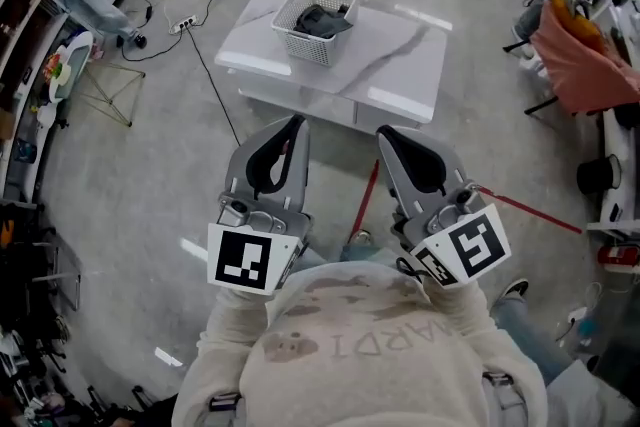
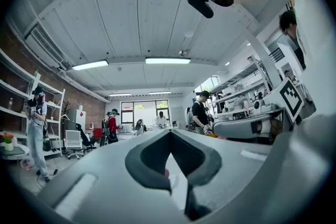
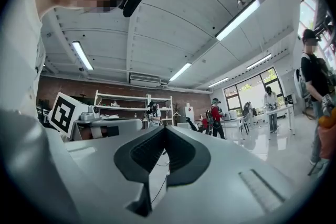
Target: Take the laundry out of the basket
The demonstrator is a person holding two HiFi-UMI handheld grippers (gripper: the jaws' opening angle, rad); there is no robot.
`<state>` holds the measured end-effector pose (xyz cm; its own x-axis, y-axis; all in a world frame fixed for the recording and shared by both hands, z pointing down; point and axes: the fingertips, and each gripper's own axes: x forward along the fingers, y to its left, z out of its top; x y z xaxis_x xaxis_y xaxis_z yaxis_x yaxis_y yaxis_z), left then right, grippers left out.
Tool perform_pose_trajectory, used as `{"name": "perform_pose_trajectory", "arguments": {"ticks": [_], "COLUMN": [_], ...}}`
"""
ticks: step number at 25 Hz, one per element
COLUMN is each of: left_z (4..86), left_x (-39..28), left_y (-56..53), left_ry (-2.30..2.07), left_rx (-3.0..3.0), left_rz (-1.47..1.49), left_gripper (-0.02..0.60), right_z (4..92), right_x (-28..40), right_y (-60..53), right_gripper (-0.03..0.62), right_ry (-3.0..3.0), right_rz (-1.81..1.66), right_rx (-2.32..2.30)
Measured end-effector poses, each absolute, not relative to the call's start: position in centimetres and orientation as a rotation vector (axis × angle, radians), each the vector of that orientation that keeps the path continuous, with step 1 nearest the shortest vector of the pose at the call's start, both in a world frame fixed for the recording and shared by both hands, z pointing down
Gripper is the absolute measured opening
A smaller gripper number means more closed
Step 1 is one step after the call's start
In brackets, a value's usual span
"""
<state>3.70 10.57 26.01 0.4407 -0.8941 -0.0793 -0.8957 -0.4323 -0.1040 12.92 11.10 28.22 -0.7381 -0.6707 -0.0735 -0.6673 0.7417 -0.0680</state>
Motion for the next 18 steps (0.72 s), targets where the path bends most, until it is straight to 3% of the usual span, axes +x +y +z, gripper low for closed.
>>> {"name": "perform_pose_trajectory", "arguments": {"ticks": [18], "left_z": [21.5], "left_x": [-8.7], "left_y": [20.0], "left_ry": [1.131], "left_rx": [-2.544], "left_rz": [0.217], "left_gripper": [0.002], "right_z": [26.1], "right_x": [-2.9], "right_y": [19.9], "right_gripper": [0.027], "right_ry": [2.782], "right_rz": [-0.019], "right_rx": [-1.218]}}
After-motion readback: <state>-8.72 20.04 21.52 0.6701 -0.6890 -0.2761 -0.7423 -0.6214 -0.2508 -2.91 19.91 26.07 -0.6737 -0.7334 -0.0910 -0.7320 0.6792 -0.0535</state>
